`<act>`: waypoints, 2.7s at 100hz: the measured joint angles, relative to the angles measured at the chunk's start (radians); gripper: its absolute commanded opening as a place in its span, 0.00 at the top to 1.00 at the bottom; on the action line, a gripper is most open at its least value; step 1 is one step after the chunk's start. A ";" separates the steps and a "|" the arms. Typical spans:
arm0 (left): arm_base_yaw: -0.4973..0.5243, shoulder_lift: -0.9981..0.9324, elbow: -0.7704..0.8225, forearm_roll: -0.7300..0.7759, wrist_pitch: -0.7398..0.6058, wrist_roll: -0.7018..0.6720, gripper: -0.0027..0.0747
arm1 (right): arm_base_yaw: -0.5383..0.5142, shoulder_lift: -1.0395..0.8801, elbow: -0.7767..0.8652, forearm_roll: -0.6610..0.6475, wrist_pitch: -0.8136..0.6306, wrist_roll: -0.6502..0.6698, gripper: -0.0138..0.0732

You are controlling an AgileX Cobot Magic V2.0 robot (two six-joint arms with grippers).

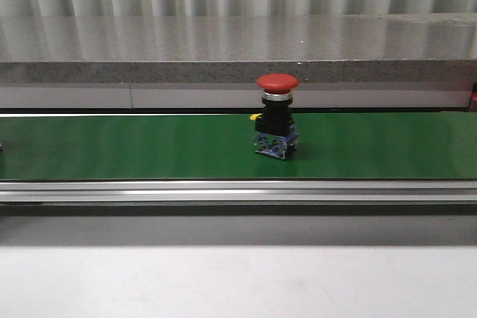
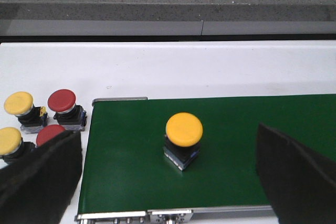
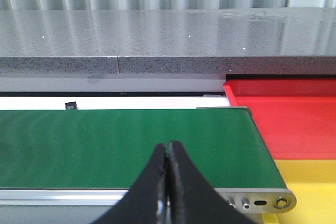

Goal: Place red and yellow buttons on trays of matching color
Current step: 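Set the yellow button on the green belt with the left gripper, then grasp the red button at the belt's end with the right gripper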

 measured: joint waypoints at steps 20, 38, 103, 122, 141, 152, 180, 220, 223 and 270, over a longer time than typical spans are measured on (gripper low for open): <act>0.000 -0.220 0.170 0.000 0.000 0.002 0.20 | 0.000 0.000 0.000 0.000 -0.008 0.000 0.92; -0.002 -0.393 0.280 0.000 0.000 0.002 0.57 | 0.000 0.000 0.000 0.000 -0.050 0.000 0.92; -0.002 -0.491 0.316 0.000 -0.019 0.004 0.99 | 0.000 0.273 -0.407 0.000 0.370 0.000 0.92; -0.002 -0.491 0.316 0.000 -0.019 0.004 0.99 | 0.000 0.515 -0.630 0.000 0.620 0.000 0.92; -0.002 -0.491 0.316 0.000 -0.019 0.004 0.99 | 0.000 0.678 -0.712 0.036 0.667 0.000 0.92; -0.002 -0.491 0.316 0.000 -0.019 0.004 0.99 | 0.000 0.729 -0.713 0.052 0.667 0.000 0.87; -0.002 -0.491 0.316 0.000 -0.019 0.004 0.99 | 0.000 0.769 -0.713 0.068 0.667 0.000 0.21; -0.002 -0.491 0.316 0.000 -0.019 0.004 0.99 | 0.026 0.864 -0.753 0.154 0.693 -0.087 0.09; -0.002 -0.491 0.316 0.000 -0.019 0.004 0.99 | 0.034 0.885 -0.766 0.166 0.697 -0.101 0.09; -0.002 -0.491 0.316 0.000 -0.019 0.004 0.99 | 0.136 1.278 -0.955 0.201 0.671 -0.148 0.09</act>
